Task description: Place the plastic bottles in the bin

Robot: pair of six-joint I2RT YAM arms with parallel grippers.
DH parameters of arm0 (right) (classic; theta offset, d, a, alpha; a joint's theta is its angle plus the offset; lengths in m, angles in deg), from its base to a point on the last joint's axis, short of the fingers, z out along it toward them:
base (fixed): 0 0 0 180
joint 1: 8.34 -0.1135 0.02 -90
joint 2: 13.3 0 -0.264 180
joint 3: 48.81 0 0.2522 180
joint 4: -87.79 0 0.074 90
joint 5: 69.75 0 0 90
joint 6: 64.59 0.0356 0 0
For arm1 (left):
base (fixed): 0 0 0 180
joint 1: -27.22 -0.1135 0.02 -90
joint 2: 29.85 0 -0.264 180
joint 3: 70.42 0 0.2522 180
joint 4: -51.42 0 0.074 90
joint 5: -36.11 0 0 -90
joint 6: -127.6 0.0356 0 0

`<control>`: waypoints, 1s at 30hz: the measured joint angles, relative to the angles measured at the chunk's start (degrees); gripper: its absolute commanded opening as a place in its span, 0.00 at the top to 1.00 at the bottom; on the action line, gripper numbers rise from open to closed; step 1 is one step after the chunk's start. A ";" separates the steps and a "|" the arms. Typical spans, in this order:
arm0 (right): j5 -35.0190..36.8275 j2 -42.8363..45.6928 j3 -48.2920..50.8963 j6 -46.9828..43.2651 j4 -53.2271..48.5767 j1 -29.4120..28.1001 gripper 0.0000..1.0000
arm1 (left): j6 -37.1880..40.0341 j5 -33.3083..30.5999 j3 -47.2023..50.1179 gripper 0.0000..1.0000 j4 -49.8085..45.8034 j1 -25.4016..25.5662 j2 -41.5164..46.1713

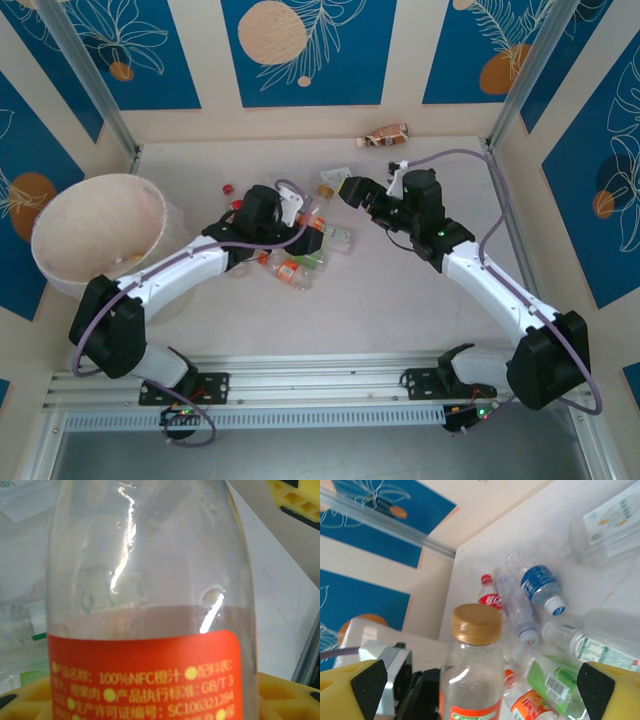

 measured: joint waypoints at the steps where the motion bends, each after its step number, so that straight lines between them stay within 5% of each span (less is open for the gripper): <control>1: 1.53 0.39 0.00 -0.02 -0.33 0.15 0.01 | 0.02 -0.76 0.00 1.00 -0.20 -0.02 0.72; 8: 11.15 2.56 1.95 -0.20 -0.76 0.59 0.00 | 0.11 -5.11 0.00 1.00 -0.46 -0.96 8.74; 18: 14.78 3.80 2.05 -0.92 -2.47 1.46 0.00 | 3.41 -10.14 -3.93 0.99 -2.32 -2.97 19.17; 30: 13.03 2.58 2.69 -0.85 -2.05 2.10 0.00 | 11.45 -35.80 -11.43 0.99 -5.81 -4.04 26.77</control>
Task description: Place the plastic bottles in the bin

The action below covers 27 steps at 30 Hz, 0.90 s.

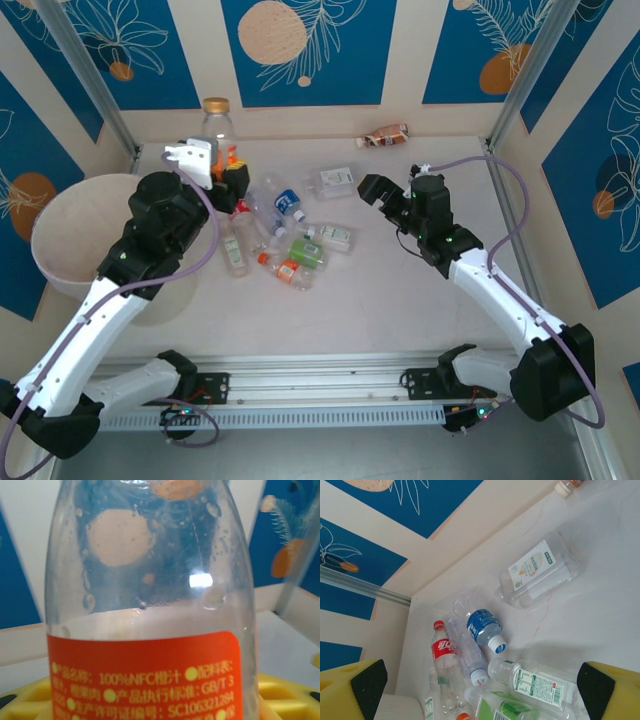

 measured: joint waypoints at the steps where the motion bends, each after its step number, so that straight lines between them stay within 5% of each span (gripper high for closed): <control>1: -0.39 -0.39 0.00 0.00 0.00 0.00 0.00 | 0.72 -2.27 -0.11 0.99 -0.15 -0.04 0.15; 11: -2.21 -2.08 -0.63 -0.13 -0.07 0.11 0.00 | 4.39 -23.19 -2.05 1.00 -0.57 -1.88 3.76; 16: -2.91 -3.19 -1.88 -0.46 0.00 0.55 0.00 | -0.07 -34.67 -4.87 1.00 -6.38 -10.97 5.22; 25: -6.49 -6.51 -5.49 -1.33 -0.52 1.11 0.00 | -17.18 -32.59 -4.85 1.00 -24.85 -24.41 5.14; 27: -7.17 -6.99 -6.60 -1.79 -0.72 1.11 0.00 | -20.74 -29.24 -4.76 0.80 -28.15 -26.82 4.17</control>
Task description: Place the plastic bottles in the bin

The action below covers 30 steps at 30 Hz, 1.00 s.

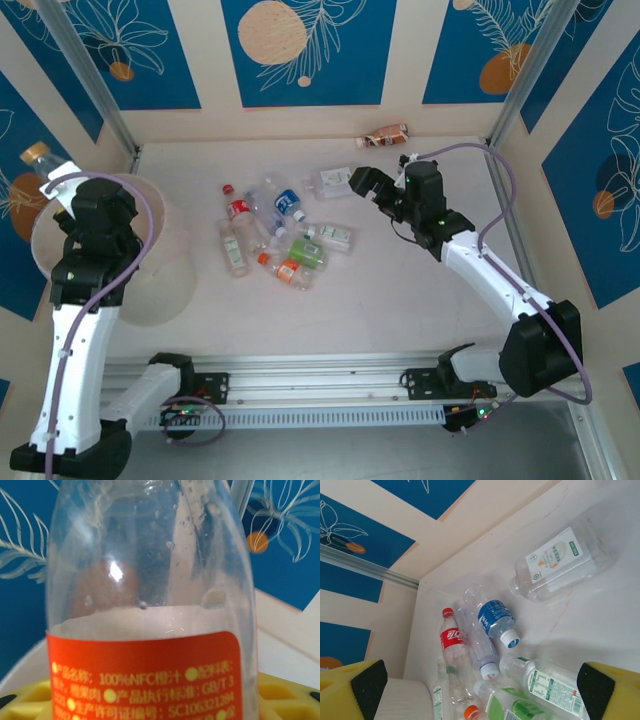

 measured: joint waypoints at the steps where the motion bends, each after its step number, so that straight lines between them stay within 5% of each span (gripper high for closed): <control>1: -0.31 -0.17 -0.42 -0.17 -0.22 0.02 0.00 | -2.08 1.46 0.46 0.75 -1.31 -0.76 -0.66; 11: -2.25 -1.68 -1.33 -1.25 -2.14 0.07 0.01 | -22.43 8.00 4.76 0.71 -14.40 -2.75 -1.38; 15: -2.58 -2.43 -1.36 -1.25 -2.67 0.07 0.00 | -29.66 9.03 4.74 0.62 -19.63 -2.86 -3.08; 19: -2.62 -3.08 -1.70 -1.27 -3.19 0.07 0.00 | -34.25 9.03 4.76 0.41 -21.57 -2.93 -4.04; 30: -2.78 -3.56 -2.82 -1.44 -4.81 0.07 0.00 | -35.19 7.65 4.42 0.11 -20.46 -3.06 -3.21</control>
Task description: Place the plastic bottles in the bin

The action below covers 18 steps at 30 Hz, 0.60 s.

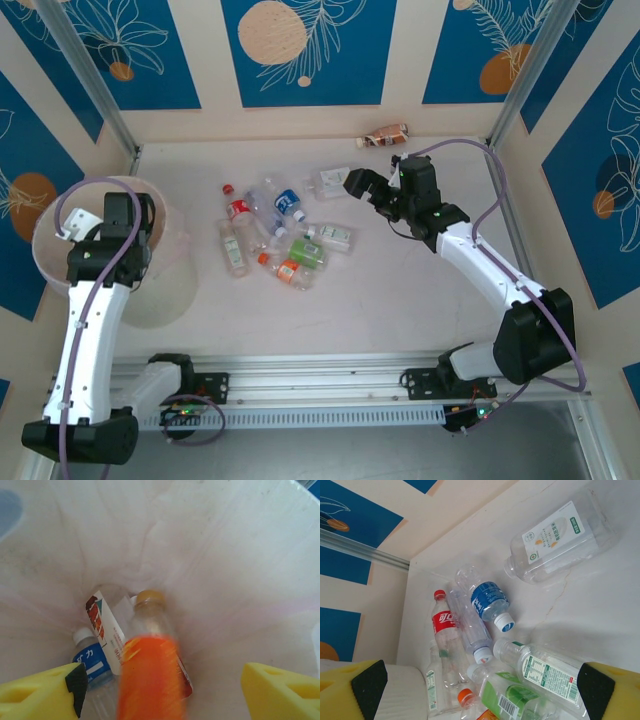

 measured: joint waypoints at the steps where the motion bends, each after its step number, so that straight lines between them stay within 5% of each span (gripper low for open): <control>1: 0.02 0.00 0.00 0.00 -0.15 0.00 0.00 | 0.46 -0.33 -0.39 0.11 0.13 -0.02 0.00; 7: 1.86 0.90 0.46 0.00 -0.44 0.02 0.00 | 3.85 -0.70 -1.42 0.00 2.36 -0.07 1.14; 18: 5.22 5.70 4.66 -0.83 1.03 1.97 0.00 | 12.50 7.96 -5.51 0.00 12.37 2.89 0.68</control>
